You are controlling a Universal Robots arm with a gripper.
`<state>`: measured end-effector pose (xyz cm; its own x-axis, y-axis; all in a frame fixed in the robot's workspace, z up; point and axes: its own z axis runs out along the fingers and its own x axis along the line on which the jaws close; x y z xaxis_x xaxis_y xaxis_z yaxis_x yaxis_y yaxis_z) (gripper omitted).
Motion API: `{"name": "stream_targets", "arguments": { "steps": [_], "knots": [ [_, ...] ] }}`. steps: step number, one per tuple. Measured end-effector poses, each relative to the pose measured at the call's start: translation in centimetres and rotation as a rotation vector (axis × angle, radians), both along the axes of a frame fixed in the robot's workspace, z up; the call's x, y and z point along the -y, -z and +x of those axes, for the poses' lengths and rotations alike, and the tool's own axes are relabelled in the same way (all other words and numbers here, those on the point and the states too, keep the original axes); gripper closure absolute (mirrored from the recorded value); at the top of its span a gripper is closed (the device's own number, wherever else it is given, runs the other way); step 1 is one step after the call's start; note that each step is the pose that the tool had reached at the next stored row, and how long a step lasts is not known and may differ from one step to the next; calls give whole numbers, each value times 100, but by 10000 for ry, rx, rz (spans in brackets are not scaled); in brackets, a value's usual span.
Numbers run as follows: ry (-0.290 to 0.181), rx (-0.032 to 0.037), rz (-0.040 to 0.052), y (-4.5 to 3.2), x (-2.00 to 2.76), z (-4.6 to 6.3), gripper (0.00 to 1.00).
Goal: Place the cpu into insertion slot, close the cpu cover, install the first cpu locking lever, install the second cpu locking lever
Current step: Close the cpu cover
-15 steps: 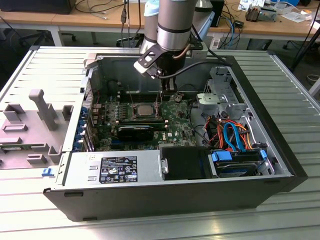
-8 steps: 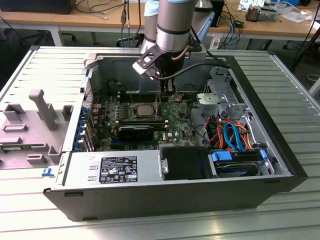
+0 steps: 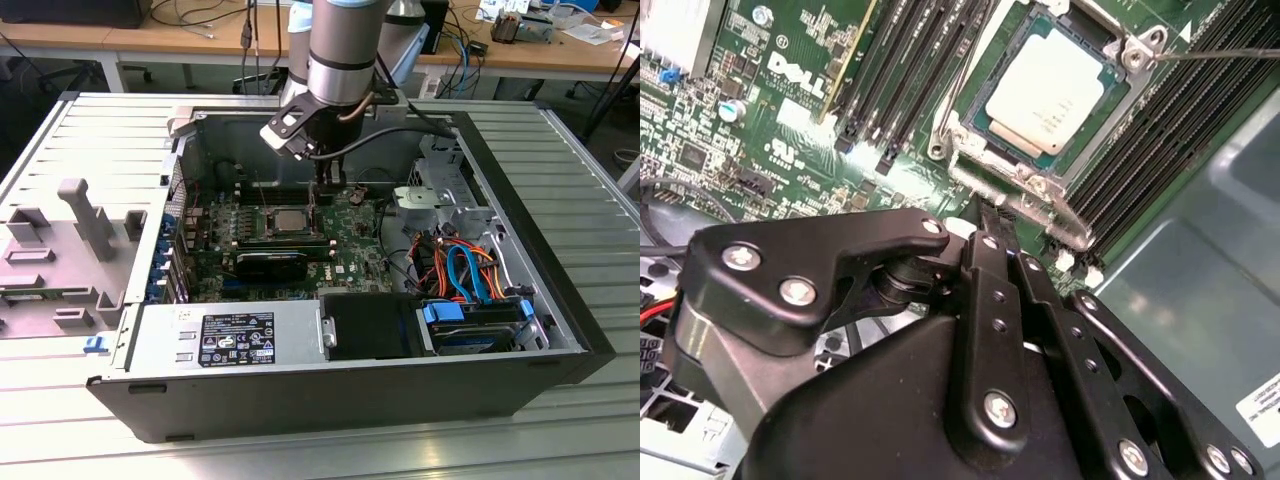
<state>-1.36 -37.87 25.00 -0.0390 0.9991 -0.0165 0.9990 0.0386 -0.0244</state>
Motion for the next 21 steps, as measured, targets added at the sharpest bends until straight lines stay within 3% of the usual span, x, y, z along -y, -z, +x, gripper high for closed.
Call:
{"name": "stream_targets", "arguments": {
  "steps": [10, 16, 19, 21],
  "knots": [
    [0, 0, 1, 62, 11, -161, 89],
    [0, 0, 1, 155, 15, -253, 89],
    [0, 0, 2, 230, 15, -364, 89],
    [1, 0, 0, 293, 7, -504, 89]
  ]
}}
